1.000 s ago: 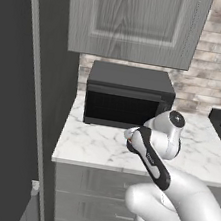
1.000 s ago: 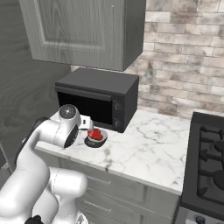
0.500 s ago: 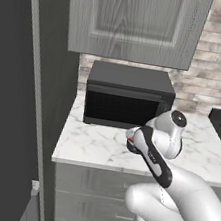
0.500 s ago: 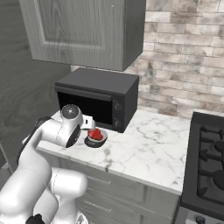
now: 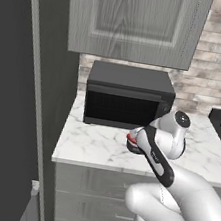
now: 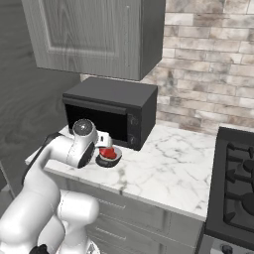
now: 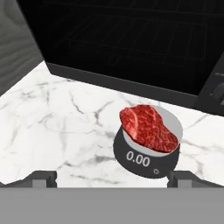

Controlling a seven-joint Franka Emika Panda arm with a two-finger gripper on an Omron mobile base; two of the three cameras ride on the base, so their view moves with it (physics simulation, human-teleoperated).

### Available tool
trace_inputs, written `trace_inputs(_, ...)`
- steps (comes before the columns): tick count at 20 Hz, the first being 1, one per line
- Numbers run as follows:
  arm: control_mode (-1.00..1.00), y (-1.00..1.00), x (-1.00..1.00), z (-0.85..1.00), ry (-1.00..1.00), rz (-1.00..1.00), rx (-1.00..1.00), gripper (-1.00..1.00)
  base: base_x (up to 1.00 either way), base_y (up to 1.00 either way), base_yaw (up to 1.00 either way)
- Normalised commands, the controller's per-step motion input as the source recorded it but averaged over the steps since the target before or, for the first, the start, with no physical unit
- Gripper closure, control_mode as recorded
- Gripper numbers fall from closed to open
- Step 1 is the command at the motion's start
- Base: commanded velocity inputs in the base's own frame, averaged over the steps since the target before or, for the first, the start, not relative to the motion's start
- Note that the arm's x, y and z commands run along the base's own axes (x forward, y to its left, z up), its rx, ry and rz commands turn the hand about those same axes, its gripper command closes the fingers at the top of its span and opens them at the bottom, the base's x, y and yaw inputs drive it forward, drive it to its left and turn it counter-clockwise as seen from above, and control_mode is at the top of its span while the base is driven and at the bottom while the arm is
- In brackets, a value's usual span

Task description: Take the steak from the fridge and place it on the digital scale on the counter by the fridge. Wait a few seconds for a reading, then move it to the plate on the dining counter.

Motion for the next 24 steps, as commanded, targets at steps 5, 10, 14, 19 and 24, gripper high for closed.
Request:
trace_inputs(5,-1.00,-0.11,0.07,-0.01,0.00,-0.05,-0.04,-1.00,0.00,0.00,0.00)
trace_inputs(10,-1.00,-0.08,0.09,-0.02,0.00,-0.01,-0.02,-1.00,0.00,0.00,0.00)
trace_inputs(14,-1.00,-0.07,0.12,-0.10,0.00,0.00,-0.02,-1.00,0.00,0.00,0.00)
trace_inputs(19,-1.00,0.00,0.19,-0.21,0.04,0.00,-0.03,-1.00,0.00,0.00,0.00)
trace_inputs(24,-1.00,0.00,0.27,-0.19,0.09,0.00,-0.03,-1.00,0.00,0.00,0.00)
